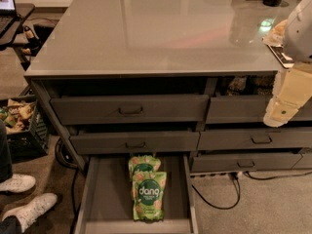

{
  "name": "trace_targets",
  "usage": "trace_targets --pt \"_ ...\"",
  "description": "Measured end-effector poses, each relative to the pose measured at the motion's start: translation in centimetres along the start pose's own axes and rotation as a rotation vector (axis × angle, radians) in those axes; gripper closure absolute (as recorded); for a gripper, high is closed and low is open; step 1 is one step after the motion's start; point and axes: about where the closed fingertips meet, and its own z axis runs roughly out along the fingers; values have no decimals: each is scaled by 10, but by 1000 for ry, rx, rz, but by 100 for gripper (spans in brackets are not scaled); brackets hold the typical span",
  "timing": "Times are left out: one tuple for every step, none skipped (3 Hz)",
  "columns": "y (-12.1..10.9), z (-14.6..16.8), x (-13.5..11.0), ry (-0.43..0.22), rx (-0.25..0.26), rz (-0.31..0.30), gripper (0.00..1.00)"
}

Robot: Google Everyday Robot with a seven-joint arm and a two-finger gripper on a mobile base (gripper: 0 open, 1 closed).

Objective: Pick green rice chip bag from bottom drawer and place on counter

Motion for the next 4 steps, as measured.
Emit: trace_targets --pt "0 0 0 0 0 0 0" --pt "7 17 -5 -1 -26 -14 0" --pt "15 50 -14 -8 -79 -42 0" --pt "32 89 -23 -13 -155 -81 0"
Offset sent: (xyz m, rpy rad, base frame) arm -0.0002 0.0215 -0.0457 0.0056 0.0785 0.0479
